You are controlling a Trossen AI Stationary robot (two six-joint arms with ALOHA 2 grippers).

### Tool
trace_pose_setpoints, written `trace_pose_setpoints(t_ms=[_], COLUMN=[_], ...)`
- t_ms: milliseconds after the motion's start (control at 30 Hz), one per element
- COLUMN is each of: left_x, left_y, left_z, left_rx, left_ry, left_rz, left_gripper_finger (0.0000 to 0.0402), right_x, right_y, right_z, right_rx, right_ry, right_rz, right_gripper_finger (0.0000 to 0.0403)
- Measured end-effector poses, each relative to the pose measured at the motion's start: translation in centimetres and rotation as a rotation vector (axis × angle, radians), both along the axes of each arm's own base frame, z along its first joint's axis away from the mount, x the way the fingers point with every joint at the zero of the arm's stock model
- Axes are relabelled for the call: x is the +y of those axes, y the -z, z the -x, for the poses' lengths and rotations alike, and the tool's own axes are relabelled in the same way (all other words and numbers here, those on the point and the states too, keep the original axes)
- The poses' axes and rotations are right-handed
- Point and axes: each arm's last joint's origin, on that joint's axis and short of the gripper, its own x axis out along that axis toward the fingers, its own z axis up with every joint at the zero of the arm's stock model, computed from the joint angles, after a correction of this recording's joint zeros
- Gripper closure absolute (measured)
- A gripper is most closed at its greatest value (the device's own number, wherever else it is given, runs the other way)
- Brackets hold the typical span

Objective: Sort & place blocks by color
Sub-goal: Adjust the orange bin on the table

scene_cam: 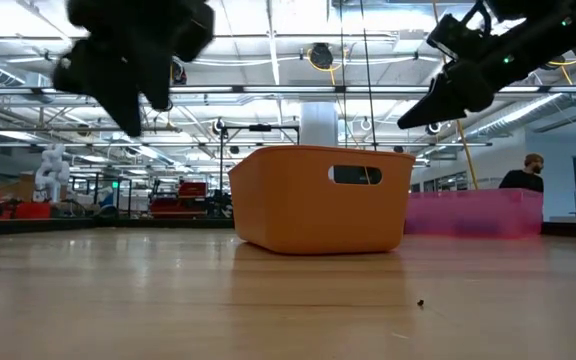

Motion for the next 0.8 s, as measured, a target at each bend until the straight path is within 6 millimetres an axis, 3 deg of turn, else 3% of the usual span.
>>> trace_pose_setpoints(t_ms=[133, 367, 800], left_x=[-0.2, 0.1, 1.2], left_y=[1.7, 3.3, 5.3], left_z=[-1.8, -2.8, -5.0], left_rx=[-0.053, -0.043, -0.095], left_ry=[0.090, 0.126, 0.185], left_rz=[-0.028, -0.054, -0.040], left_gripper_finger=[0.0262, 0.0385, 0.0396], right_x=[0.0, -0.1, -1.6], right_y=[-0.2, 0.2, 4.3], right_z=[-0.2, -0.7, -3.5], right_rx=[-0.009, 0.019, 0.141], right_ry=[-0.028, -0.139, -0.234], right_rz=[0.047, 0.001, -0.126], right_gripper_finger=[0.0207, 0.0381, 0.0402])
